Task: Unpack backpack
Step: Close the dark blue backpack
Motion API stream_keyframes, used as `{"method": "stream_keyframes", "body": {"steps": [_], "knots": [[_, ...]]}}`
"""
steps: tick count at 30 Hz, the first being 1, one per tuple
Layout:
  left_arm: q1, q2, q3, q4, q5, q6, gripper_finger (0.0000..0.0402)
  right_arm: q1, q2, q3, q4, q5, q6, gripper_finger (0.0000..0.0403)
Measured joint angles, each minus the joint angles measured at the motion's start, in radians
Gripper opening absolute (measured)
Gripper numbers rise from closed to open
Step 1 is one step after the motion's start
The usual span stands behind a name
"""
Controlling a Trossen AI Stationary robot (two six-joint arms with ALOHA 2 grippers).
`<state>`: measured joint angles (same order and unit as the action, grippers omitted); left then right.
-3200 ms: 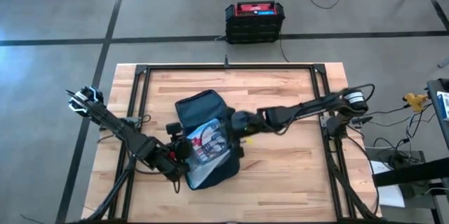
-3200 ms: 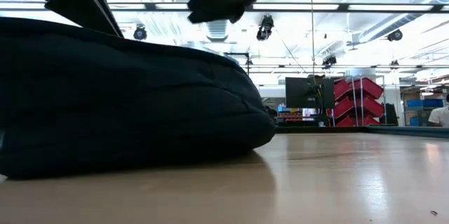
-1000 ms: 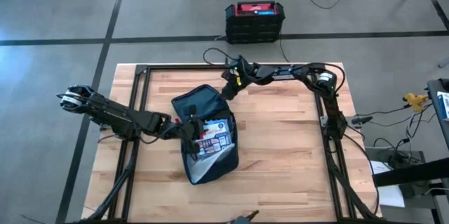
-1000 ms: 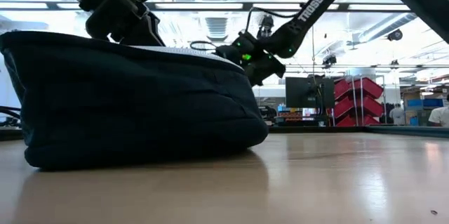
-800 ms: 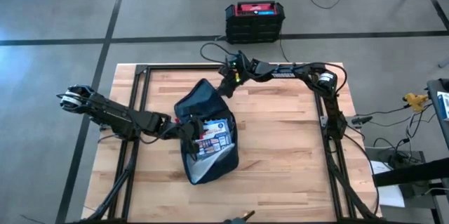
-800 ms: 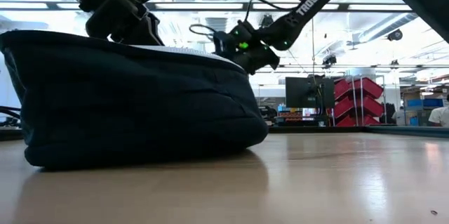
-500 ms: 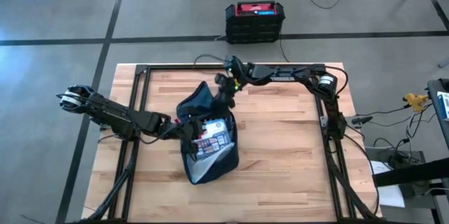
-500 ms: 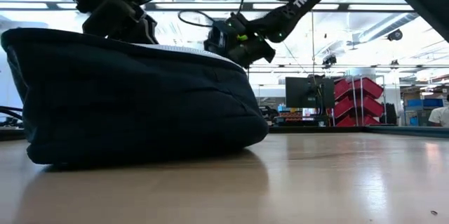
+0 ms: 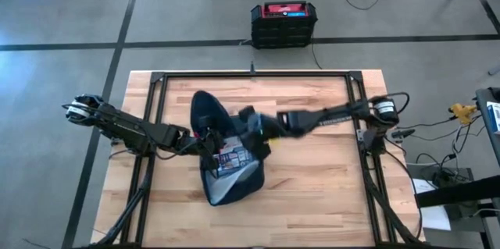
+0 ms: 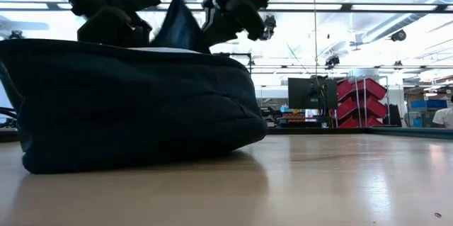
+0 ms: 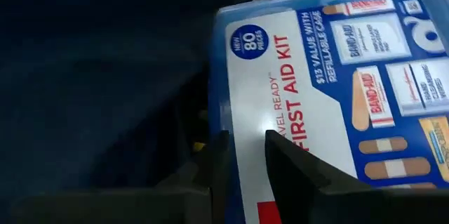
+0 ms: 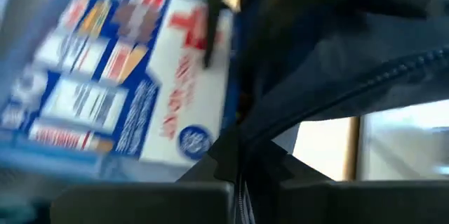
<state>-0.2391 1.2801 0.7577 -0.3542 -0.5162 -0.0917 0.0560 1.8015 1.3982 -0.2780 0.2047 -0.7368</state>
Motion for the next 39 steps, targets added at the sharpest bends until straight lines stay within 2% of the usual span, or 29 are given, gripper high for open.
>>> {"method": "stream_keyframes", "body": {"steps": [6,9,12,16,21,23,27,31,36,39], "knots": [[-0.032,-0.032,0.084,-0.134,0.003,-0.02,0.0077,0.103,0.0,-0.143,0.116,0.386,-0.155,0.0],[-0.042,-0.038,0.164,-0.285,0.104,-0.05,0.0077,0.134,0.0,-0.19,0.172,0.535,-0.24,0.0],[-0.056,-0.039,0.266,-0.43,0.157,-0.116,0.0078,0.16,0.0,-0.225,0.21,0.611,-0.303,0.0],[-0.089,-0.04,0.384,-0.592,0.161,-0.185,0.0078,0.195,0.0,-0.251,0.239,0.702,-0.371,0.0],[-0.138,-0.041,0.5,-0.791,0.159,-0.289,0.0078,0.225,0.0,-0.281,0.239,0.763,-0.435,0.0],[-0.16,-0.041,0.536,-0.897,0.134,-0.361,0.0078,0.235,0.0,-0.295,0.239,0.768,-0.445,0.0],[-0.192,-0.053,0.573,-1.069,0.021,-0.52,0.0078,0.254,0.0,-0.314,0.238,0.761,-0.479,0.0],[-0.19,-0.07,0.534,-1.059,-0.084,-0.538,0.0078,0.272,0.0,-0.295,0.239,0.7,-0.436,0.0],[-0.177,-0.067,0.46,-0.956,-0.211,-0.471,0.0078,0.298,-0.014,-0.228,0.24,0.466,-0.26,0.0002],[-0.161,-0.06,0.421,-0.826,-0.226,-0.372,0.0078,0.3,-0.017,-0.188,0.217,0.305,-0.131,0.0019]]}}
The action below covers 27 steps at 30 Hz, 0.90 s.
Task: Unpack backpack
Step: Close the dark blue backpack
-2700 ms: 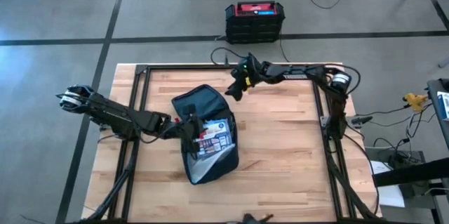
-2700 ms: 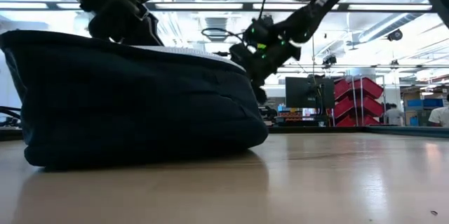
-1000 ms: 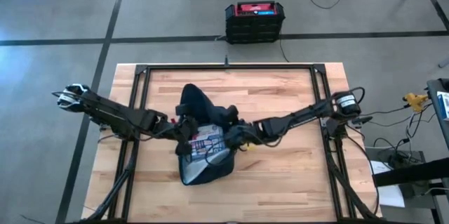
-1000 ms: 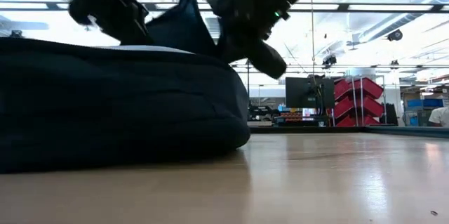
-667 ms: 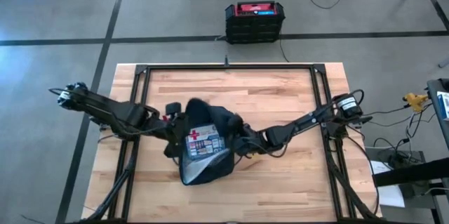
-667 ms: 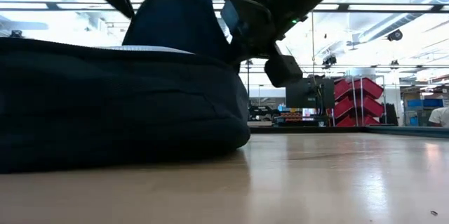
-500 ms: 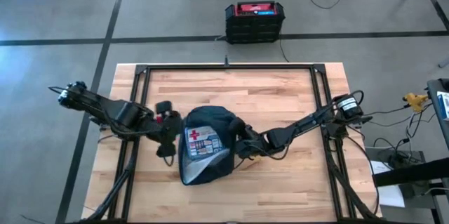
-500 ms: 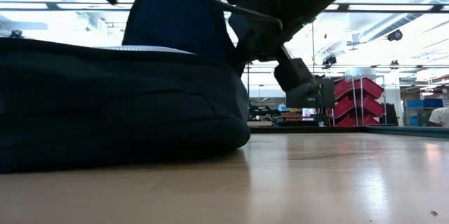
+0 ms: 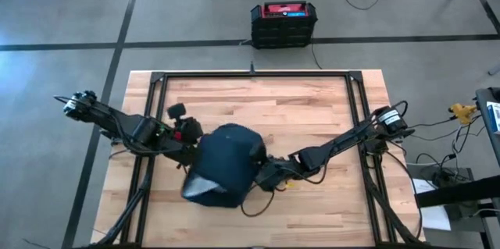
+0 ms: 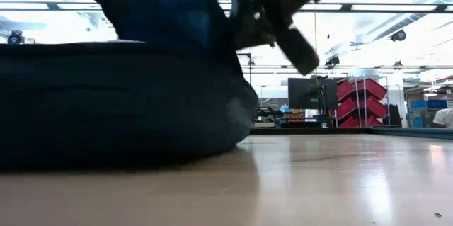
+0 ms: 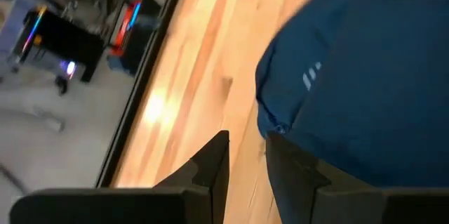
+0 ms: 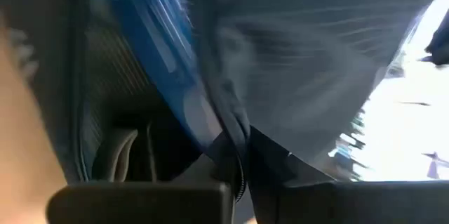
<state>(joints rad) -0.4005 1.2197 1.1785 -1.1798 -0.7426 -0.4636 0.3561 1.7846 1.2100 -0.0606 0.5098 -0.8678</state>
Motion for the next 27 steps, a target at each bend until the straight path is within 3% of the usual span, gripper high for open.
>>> {"method": "stream_keyframes", "body": {"steps": [6,9,13,17,22,27], "knots": [[0.015,0.033,-0.021,0.198,0.049,0.159,0.0078,-0.013,-0.004,0.031,-0.019,-0.327,0.32,0.0093],[0.015,0.057,-0.009,0.24,0.087,0.195,0.0078,-0.019,-0.004,0.032,-0.033,-0.401,0.447,0.0139],[0.017,0.088,-0.017,0.327,0.124,0.224,0.0077,-0.013,-0.022,0.032,-0.133,-0.414,0.541,0.0193],[0.017,0.151,-0.044,0.421,0.195,0.257,0.0077,0.006,-0.066,0.024,-0.251,-0.385,0.692,0.0223],[0.017,0.273,-0.049,0.442,0.277,0.278,0.0077,0.022,-0.106,-0.073,-0.343,-0.26,0.908,0.0222],[0.015,0.362,-0.043,0.39,0.31,0.242,0.0077,0.011,-0.114,-0.237,-0.183,-0.164,1.031,0.0192]]}}
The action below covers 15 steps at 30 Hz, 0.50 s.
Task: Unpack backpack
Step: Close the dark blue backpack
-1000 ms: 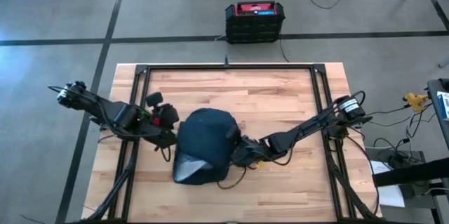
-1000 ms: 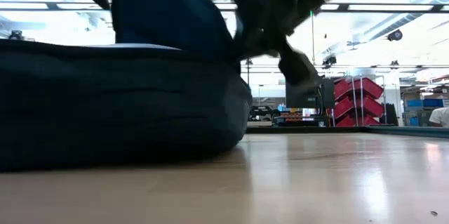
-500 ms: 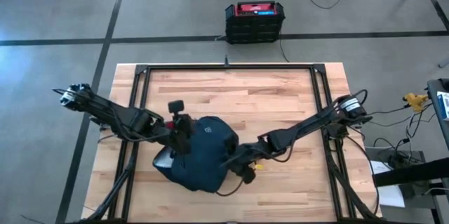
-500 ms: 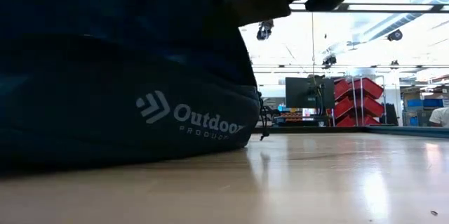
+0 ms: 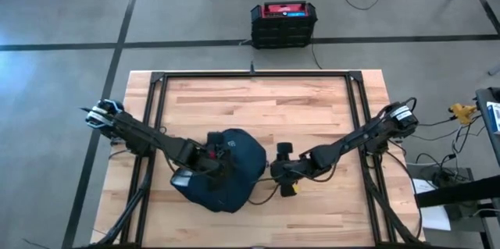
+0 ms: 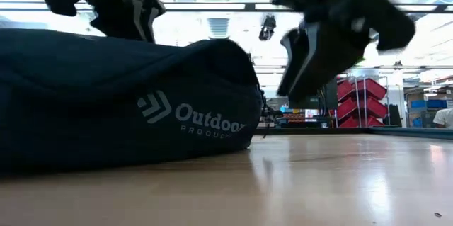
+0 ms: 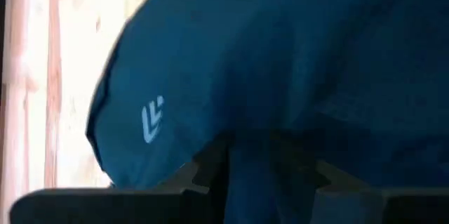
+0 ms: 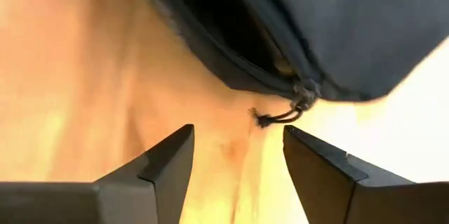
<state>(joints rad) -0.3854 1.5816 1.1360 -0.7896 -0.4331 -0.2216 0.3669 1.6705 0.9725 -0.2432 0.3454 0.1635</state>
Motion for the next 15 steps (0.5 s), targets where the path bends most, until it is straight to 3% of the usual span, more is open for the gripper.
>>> {"method": "stream_keyframes", "body": {"steps": [7,15], "knots": [[0.0,-0.005,-0.002,-0.036,-0.002,-0.027,0.0077,-0.058,0.005,-0.113,0.273,0.023,0.011,0.0148],[-0.004,-0.109,-0.007,-0.138,0.03,-0.054,0.0077,-0.117,0.006,-0.129,0.302,0.101,-0.035,0.0097]]}}
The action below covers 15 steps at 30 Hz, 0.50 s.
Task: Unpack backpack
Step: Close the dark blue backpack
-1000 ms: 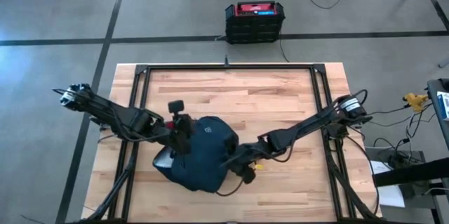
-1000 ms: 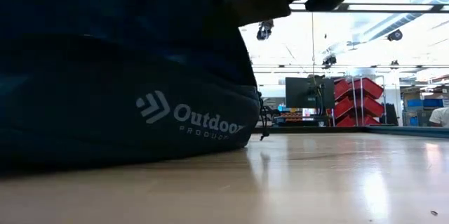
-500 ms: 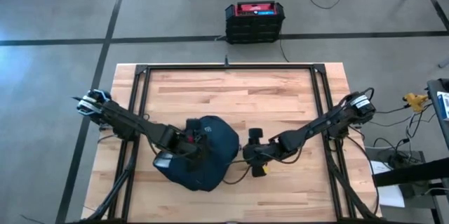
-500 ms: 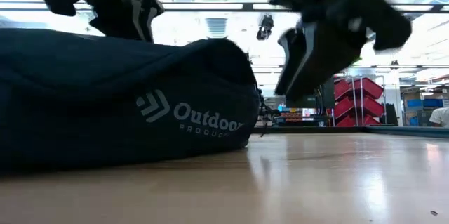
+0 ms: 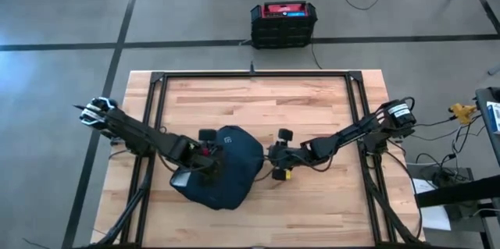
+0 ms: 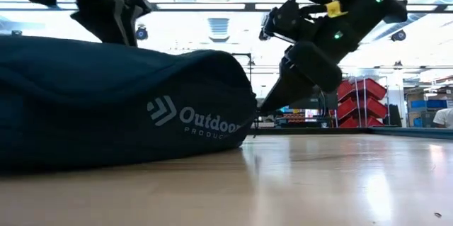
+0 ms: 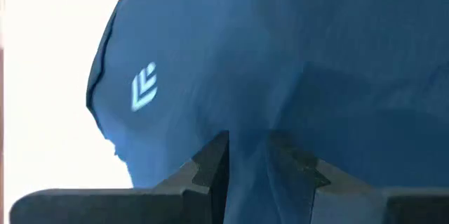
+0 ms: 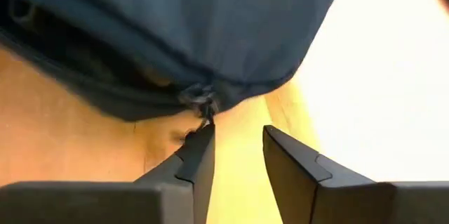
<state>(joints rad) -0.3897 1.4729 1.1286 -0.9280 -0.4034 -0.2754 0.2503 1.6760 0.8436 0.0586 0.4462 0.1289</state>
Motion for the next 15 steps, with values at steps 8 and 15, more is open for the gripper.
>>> {"method": "stream_keyframes", "body": {"steps": [8,15], "knots": [[0.001,-0.017,0.0,0.045,-0.009,-0.014,0.0077,-0.014,0.0,0.0,0.022,-0.052,-0.059,0.0103],[-0.002,0.003,-0.002,0.108,0.002,-0.017,0.0077,-0.013,0.002,0.0,0.029,-0.163,-0.008,0.0149]]}}
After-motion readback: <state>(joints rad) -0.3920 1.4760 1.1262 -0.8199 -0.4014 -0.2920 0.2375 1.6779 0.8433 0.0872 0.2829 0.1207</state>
